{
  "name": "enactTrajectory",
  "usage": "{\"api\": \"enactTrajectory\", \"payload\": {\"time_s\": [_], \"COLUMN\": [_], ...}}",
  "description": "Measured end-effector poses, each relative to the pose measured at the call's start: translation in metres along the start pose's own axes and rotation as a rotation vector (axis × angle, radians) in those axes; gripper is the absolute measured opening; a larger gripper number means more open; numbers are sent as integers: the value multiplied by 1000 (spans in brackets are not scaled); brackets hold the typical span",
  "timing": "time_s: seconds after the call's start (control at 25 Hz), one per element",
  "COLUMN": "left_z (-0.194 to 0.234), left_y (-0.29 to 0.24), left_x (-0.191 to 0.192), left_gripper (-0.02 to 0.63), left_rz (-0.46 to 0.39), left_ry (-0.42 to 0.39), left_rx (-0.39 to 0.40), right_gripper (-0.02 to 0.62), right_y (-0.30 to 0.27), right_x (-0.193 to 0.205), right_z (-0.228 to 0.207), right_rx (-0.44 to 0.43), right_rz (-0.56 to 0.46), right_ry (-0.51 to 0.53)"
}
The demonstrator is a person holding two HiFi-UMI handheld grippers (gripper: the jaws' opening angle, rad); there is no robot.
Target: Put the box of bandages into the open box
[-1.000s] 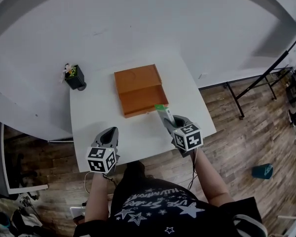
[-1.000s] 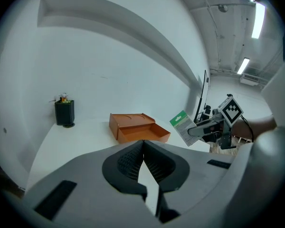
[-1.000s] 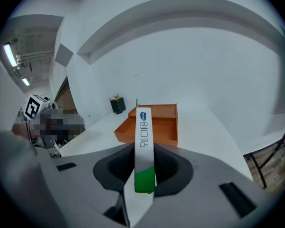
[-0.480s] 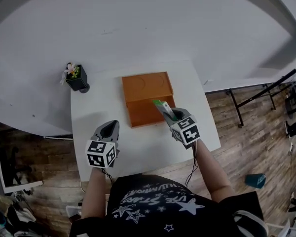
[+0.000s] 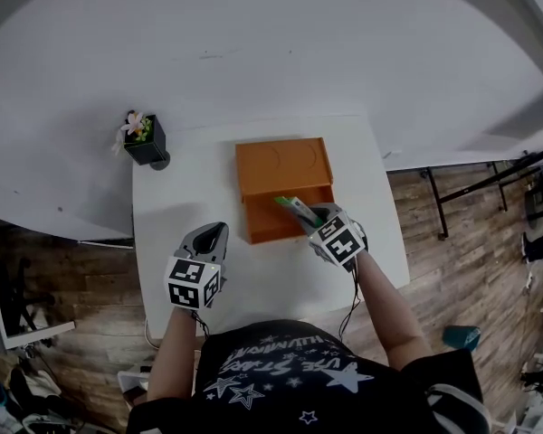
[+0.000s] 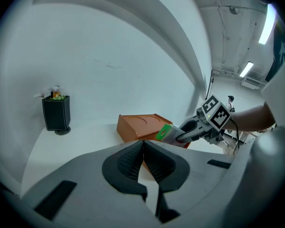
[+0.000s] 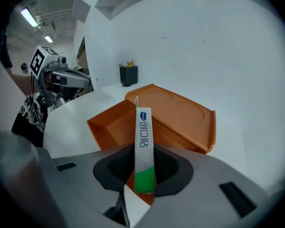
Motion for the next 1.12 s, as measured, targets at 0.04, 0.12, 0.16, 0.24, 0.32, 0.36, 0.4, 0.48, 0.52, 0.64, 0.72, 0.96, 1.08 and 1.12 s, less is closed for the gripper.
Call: {"api": "enactTrajectory", "payload": {"time_s": [0.04, 0.12, 0.16, 0.24, 0.32, 0.36, 0.4, 0.48, 0.52, 0.64, 0.72, 0.96, 1.08, 1.12], "left_z": [1, 4, 6, 8, 8, 8, 8, 9, 9, 7, 4, -1, -6, -8], "left_y": [-3, -8, -10, -14, -17, -17, -18, -21, -23, -26, -25, -20, -15, -13], "left_x": [0, 0, 0, 1, 2, 2, 2, 4, 4, 3, 3, 5, 5, 5], "left_gripper": [20, 20, 20, 20, 20, 20, 20, 20, 20, 20, 20, 20, 20, 20], "left_rz": [3, 8, 12, 19, 20, 20, 22, 30, 33, 36, 37, 34, 27, 24], "left_ry": [3, 11, 14, 20, 24, 25, 26, 27, 28, 28, 28, 28, 20, 17], "left_rx": [1, 4, 5, 9, 9, 9, 9, 11, 13, 14, 14, 9, 11, 12], "right_gripper": [109, 109, 109, 110, 109, 109, 109, 109, 110, 109, 110, 110, 117, 121], "right_y": [-4, -11, -14, -19, -23, -25, -26, -30, -31, -34, -33, -33, -27, -23], "right_x": [-1, -2, -3, -4, -5, -5, -6, -8, -8, -10, -10, -9, -7, -7], "right_z": [-1, -4, -4, -5, -5, -5, -6, -6, -7, -8, -6, -3, 0, 1], "right_rx": [-5, -25, -36, -50, -54, -57, -60, -68, -70, -76, -76, -79, -70, -58], "right_rz": [14, 32, 39, 54, 66, 69, 69, 66, 66, 77, 87, 76, 65, 54], "right_ry": [13, 30, 37, 55, 81, 92, 97, 97, 91, 94, 104, 116, 117, 117]}}
Point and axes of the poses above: the fingertips, and each gripper's own axes: y backward along the fingers, z to its left, x out of its underside, the point moved 10 cm from there along y, backward along the fingers
